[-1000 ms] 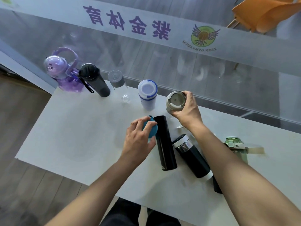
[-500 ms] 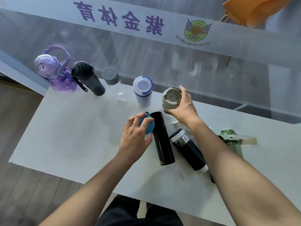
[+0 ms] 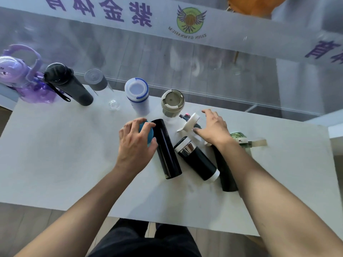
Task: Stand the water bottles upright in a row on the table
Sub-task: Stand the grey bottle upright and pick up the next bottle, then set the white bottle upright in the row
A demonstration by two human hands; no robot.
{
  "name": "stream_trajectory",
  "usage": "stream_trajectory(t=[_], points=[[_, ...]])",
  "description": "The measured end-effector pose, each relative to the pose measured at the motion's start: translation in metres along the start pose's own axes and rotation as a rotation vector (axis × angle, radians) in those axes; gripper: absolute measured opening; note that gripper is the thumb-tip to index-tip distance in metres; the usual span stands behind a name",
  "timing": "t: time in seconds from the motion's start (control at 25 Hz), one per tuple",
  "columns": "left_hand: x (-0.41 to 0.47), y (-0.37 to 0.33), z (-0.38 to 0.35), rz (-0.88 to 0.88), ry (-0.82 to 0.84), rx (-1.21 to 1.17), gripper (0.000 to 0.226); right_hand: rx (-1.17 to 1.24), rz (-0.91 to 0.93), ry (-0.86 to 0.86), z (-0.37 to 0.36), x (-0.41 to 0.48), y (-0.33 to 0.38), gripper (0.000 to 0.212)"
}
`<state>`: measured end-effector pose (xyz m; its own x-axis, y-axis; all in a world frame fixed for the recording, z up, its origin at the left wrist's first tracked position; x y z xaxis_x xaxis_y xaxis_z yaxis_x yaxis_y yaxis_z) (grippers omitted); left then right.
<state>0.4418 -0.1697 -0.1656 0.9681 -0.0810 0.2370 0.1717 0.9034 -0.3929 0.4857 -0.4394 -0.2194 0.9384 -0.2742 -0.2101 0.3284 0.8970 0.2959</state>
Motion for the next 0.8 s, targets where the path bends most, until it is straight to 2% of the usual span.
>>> stream_trajectory(t=[0.12,0.32,0.48,0.64,0.8], points=[[0.009,-0.014,-0.005,-0.062,0.006,0.028,0.041,-0.076,0.047,0.031,-0.023,0.018,0.014,0.094],[0.037,-0.042,-0.030,-0.212,0.115,0.123,0.056,-0.124,-0.027,0.107,-0.052,0.038,0.021,0.088],[0.047,-0.042,-0.048,-0.200,0.254,0.153,0.069,0.039,-0.015,-0.051,-0.024,0.032,0.010,0.086],[0.046,-0.038,-0.053,-0.171,0.271,0.130,0.073,0.271,-0.077,-0.216,0.026,0.030,-0.005,0.093],[0.046,-0.036,-0.054,-0.165,0.270,0.105,0.076,0.300,-0.065,-0.273,0.030,0.030,-0.015,0.080]])
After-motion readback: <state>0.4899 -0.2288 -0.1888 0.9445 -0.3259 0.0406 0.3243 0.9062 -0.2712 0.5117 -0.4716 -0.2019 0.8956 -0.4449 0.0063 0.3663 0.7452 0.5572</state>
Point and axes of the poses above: each hand's wrist, its own x-axis towards the middle knuckle, its own z-axis out of the back of the hand, y = z × x, the point moved 6 cm from there along x, towards the middle knuckle, and after that the axes turned 12 degrees about -y, right-handed, at the moved point
